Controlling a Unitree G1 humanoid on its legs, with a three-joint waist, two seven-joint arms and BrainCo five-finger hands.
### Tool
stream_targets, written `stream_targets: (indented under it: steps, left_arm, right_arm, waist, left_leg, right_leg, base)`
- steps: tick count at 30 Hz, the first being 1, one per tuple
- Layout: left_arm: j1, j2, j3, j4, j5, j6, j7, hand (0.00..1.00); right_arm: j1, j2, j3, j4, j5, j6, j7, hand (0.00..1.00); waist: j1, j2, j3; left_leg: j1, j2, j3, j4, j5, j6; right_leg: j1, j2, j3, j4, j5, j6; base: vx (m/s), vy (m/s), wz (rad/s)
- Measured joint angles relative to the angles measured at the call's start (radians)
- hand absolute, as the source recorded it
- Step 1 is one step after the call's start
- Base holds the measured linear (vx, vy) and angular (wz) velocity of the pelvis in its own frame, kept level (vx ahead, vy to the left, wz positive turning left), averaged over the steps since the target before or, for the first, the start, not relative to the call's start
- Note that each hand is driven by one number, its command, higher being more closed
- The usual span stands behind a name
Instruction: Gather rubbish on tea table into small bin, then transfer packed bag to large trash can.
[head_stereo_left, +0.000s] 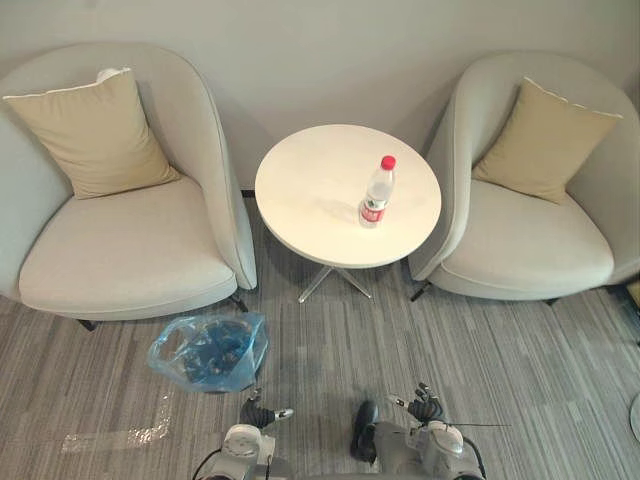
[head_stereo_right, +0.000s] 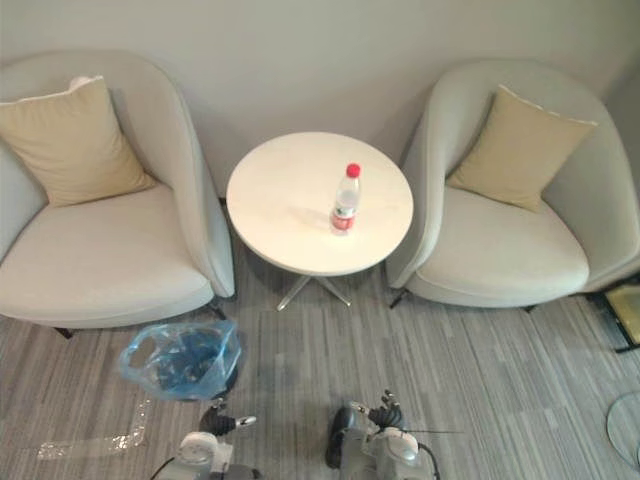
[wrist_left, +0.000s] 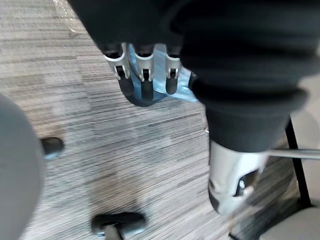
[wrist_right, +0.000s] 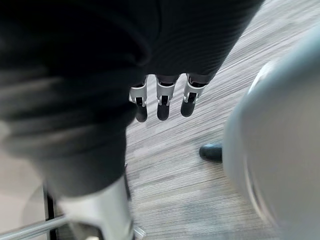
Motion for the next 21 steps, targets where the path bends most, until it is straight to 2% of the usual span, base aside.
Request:
stream_targets:
  steps: [1, 2, 3, 4, 6, 8, 9, 10, 11, 12, 13, 14, 15, 17, 21]
  left_arm:
    - [-0.001, -0.008, 0.009, -0.003, 0.002, 0.000, -0.002, 0.00]
    - [-0.004, -0.020, 0.045, -0.015, 0.001, -0.001, -0.008, 0.00]
    - [-0.004, -0.024, 0.057, -0.025, 0.001, -0.001, -0.011, 0.00]
    - [0.008, -0.031, 0.076, -0.061, -0.002, -0.002, -0.017, 0.00]
    - [0.011, -0.033, 0.073, -0.091, -0.011, -0.005, -0.017, 0.00]
    - [0.007, -0.036, 0.052, -0.098, -0.028, -0.009, -0.017, 0.00]
    - [0.006, -0.036, 0.047, -0.098, -0.030, -0.009, -0.017, 0.00]
    - [0.006, -0.036, 0.044, -0.098, -0.030, -0.009, -0.017, 0.00]
    - [0.007, -0.038, 0.033, -0.095, -0.031, -0.008, -0.017, 0.00]
    - [0.004, -0.033, 0.026, -0.089, -0.030, -0.013, -0.017, 0.00]
    - [0.000, -0.032, 0.022, -0.085, -0.031, -0.014, -0.016, 0.00]
    - [-0.001, -0.015, 0.017, -0.073, -0.031, -0.017, -0.017, 0.00]
    - [-0.002, 0.000, 0.016, -0.064, -0.031, -0.018, -0.017, 0.00]
    - [0.002, 0.006, 0.016, -0.057, -0.031, -0.018, -0.017, 0.00]
    - [0.007, 0.014, 0.017, -0.041, -0.031, -0.019, -0.017, 0.00]
  right_arm:
    - [0.004, 0.002, -0.009, 0.006, -0.011, 0.002, 0.000, 0.00]
    - [0.015, 0.008, -0.013, 0.002, -0.013, 0.002, -0.001, 0.00]
    - [0.018, 0.008, -0.012, 0.000, -0.013, 0.001, -0.001, 0.00]
    - [0.028, 0.010, -0.009, -0.001, -0.012, 0.002, -0.004, 0.00]
    - [0.031, 0.023, -0.014, -0.001, -0.010, 0.001, -0.006, 0.00]
    - [0.036, 0.029, -0.016, 0.002, 0.001, 0.002, -0.007, 0.00]
    - [0.036, 0.029, -0.016, 0.002, 0.001, 0.002, -0.007, 0.00]
    - [0.036, 0.029, -0.017, 0.002, 0.001, 0.002, -0.007, 0.00]
    - [0.041, 0.027, -0.031, 0.002, 0.001, 0.001, -0.008, 0.00]
    - [0.040, 0.022, -0.031, 0.005, 0.001, 0.002, -0.013, 0.00]
    - [0.041, 0.025, -0.031, 0.003, 0.001, 0.002, -0.016, 0.00]
    - [0.046, 0.036, -0.031, 0.002, -0.002, 0.001, -0.015, 0.00]
    - [0.052, 0.040, -0.031, 0.003, -0.002, 0.002, -0.015, 0.00]
    - [0.061, 0.041, -0.031, 0.003, -0.010, 0.001, -0.015, 0.00]
    - [0.067, 0.040, -0.025, 0.003, -0.021, 0.001, -0.017, 0.00]
  waist:
    - [-0.002, 0.000, 0.002]
    - [-0.006, 0.005, 0.006]
    - [-0.006, 0.008, 0.008]
    - [0.003, 0.002, 0.018]
    - [0.015, -0.012, 0.027]
    - [0.021, -0.010, 0.022]
    - [0.025, -0.008, 0.022]
    - [0.025, -0.009, 0.023]
    - [0.024, 0.000, 0.019]
    - [0.029, 0.003, 0.021]
    - [0.028, -0.006, 0.019]
    - [0.024, -0.036, 0.017]
    - [0.024, -0.052, 0.017]
    - [0.026, -0.062, 0.010]
    - [0.025, -0.062, -0.003]
  left_leg:
    - [-0.063, 0.022, -0.028, 0.147, 0.000, -0.001]
    - [-0.169, 0.055, -0.062, 0.402, 0.023, -0.019]
    - [-0.199, 0.069, -0.068, 0.485, 0.046, -0.025]
    - [-0.284, 0.112, -0.063, 0.699, 0.038, -0.032]
    - [-0.342, 0.126, -0.007, 0.754, 0.008, -0.029]
    - [-0.394, 0.085, 0.034, 0.572, -0.023, -0.023]
    - [-0.395, 0.052, 0.030, 0.441, -0.021, -0.021]
    - [-0.393, 0.036, 0.028, 0.383, -0.014, -0.019]
    - [-0.379, -0.016, 0.001, 0.168, 0.078, -0.007]
    - [-0.355, -0.043, -0.017, 0.122, 0.186, 0.027]
    - [-0.343, -0.053, -0.018, 0.113, 0.191, 0.030]
    - [-0.307, -0.075, -0.014, 0.066, 0.195, 0.038]
    - [-0.272, -0.093, -0.002, 0.024, 0.204, 0.050]
    - [-0.214, -0.120, 0.007, -0.048, 0.220, 0.062]
    - [-0.158, -0.151, 0.010, -0.140, 0.250, 0.072]
  right_leg:
    - [0.035, 0.016, -0.012, -0.017, -0.027, -0.007]
    - [0.102, 0.038, -0.032, -0.057, -0.047, -0.011]
    - [0.124, 0.047, -0.035, -0.072, -0.053, -0.015]
    - [0.200, 0.072, -0.042, -0.100, -0.077, -0.046]
    - [0.272, 0.077, -0.039, -0.120, -0.091, -0.040]
    - [0.314, 0.073, -0.018, -0.146, -0.096, -0.035]
    - [0.326, 0.066, -0.002, -0.148, -0.098, -0.029]
    - [0.328, 0.061, 0.004, -0.148, -0.100, -0.025]
    - [0.335, 0.055, 0.023, -0.147, -0.110, -0.007]
    - [0.352, 0.058, 0.055, -0.147, -0.123, 0.015]
    - [0.357, 0.050, 0.062, -0.147, -0.124, 0.019]
    - [0.371, 0.022, 0.064, -0.147, -0.141, 0.042]
    - [0.382, 0.002, 0.064, -0.145, -0.148, 0.052]
    - [0.401, -0.021, 0.075, -0.145, -0.155, 0.061]
    - [0.413, -0.045, 0.085, -0.144, -0.175, 0.073]
  base:
    - [0.36, -0.297, 0.36]
    - [0.29, -0.244, 0.39]
    - [0.33, -0.246, 0.29]
    - [0.27, -0.154, 0.04]
    - [0.29, -0.146, -0.10]
    - [0.28, -0.012, -0.35]
    - [0.24, 0.053, -0.38]
    - [0.29, 0.119, -0.38]
    - [0.26, 0.123, -0.41]
    - [0.31, 0.135, -0.32]
    - [0.25, 0.095, -0.10]
    - [0.23, 0.077, 0.11]
    - [0.20, 0.081, 0.09]
    - [0.17, 0.070, 0.00]
    - [0.08, 0.020, -0.01]
